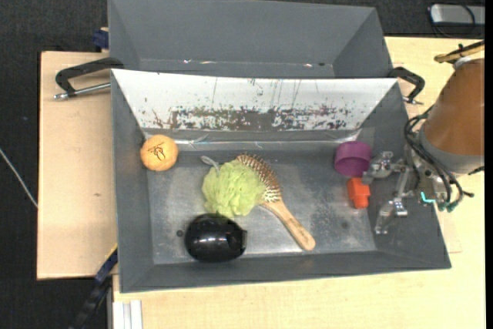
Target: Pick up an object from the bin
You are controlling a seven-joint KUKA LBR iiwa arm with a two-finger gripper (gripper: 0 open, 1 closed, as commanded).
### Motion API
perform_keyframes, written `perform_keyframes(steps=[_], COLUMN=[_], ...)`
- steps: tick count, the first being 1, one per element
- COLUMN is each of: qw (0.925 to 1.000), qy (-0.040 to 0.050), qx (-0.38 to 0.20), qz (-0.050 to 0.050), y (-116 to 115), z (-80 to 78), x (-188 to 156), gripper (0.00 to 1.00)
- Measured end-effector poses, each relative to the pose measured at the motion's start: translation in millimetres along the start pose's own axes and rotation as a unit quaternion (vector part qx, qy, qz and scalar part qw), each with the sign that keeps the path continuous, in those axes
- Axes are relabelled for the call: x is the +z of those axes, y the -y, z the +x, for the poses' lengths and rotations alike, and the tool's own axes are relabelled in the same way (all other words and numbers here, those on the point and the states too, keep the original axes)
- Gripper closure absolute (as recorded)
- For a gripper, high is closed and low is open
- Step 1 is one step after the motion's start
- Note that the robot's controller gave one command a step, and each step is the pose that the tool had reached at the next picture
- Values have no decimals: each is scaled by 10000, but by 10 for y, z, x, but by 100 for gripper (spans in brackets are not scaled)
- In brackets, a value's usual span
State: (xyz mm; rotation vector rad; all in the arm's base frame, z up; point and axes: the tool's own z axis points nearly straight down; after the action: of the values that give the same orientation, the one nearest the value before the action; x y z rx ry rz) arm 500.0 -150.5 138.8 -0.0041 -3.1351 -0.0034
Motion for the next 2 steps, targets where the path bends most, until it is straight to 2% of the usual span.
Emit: perform_keyframes(steps=[1,2], qw=[10000,9926], qy=[39,36], qx=[-13,1216], qz=[8,5], y=[-7,-521], z=[-20,-91], x=[-42,-20], gripper=[0,0])
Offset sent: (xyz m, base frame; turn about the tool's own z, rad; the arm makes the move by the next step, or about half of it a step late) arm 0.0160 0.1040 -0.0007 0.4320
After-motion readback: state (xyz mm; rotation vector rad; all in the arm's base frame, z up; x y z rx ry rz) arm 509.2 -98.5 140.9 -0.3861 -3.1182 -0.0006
